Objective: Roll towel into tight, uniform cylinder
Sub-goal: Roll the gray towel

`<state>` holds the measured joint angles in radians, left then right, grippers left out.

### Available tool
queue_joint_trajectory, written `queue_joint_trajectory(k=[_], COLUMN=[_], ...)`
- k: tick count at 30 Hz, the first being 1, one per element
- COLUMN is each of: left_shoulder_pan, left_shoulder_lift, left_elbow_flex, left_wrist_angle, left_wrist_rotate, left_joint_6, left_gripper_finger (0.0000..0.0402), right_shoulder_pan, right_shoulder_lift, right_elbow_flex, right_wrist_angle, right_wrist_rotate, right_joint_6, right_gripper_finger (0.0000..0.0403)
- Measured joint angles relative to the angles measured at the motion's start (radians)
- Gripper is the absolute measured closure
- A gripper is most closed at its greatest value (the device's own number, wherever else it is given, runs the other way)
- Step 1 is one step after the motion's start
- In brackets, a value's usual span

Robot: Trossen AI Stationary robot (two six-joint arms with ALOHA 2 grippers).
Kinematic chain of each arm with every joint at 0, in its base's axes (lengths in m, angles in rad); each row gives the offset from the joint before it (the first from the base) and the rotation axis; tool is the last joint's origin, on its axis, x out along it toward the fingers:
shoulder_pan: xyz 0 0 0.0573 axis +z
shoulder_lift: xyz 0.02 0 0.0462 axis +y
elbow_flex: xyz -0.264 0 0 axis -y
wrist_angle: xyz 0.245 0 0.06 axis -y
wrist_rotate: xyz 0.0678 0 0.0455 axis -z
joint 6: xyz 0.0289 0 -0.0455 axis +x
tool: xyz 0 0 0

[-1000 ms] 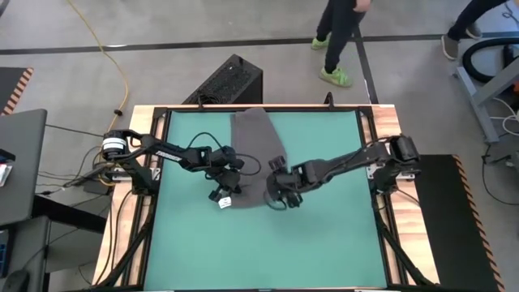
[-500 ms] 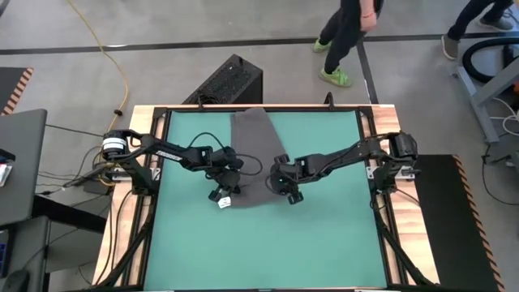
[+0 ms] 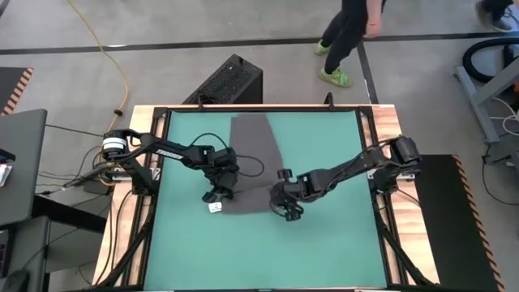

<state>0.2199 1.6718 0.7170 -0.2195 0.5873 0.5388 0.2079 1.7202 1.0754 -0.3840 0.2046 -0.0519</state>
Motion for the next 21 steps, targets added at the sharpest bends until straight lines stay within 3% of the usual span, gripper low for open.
queue_joint_trajectory(k=[7,10,15,21], left_shoulder_pan=[0.000,0.000,0.000,0.000], left_shoulder_lift=[0.000,0.000,0.000,0.000], left_elbow_flex=[0.000,0.000,0.000,0.000], left_wrist_angle=[-0.019,-0.018,-0.019,-0.018], left_wrist_rotate=[0.011,0.011,0.012,0.012], left_joint_6=[0.036,0.044,0.051,0.055], left_gripper_finger=[0.0401,0.0401,0.0401,0.0401], right_shoulder_pan=[0.055,0.084,0.131,0.160], right_shoulder_lift=[-0.100,-0.097,-0.018,0.108], right_elbow_flex=[0.027,0.026,0.026,0.027], right_wrist_angle=[-0.146,-0.210,-0.161,-0.073], right_wrist_rotate=[-0.021,-0.012,0.181,0.199], right_joint_6=[-0.023,-0.178,-0.479,-0.509], right_gripper_finger=[0.0246,0.0246,0.0245,0.0207])
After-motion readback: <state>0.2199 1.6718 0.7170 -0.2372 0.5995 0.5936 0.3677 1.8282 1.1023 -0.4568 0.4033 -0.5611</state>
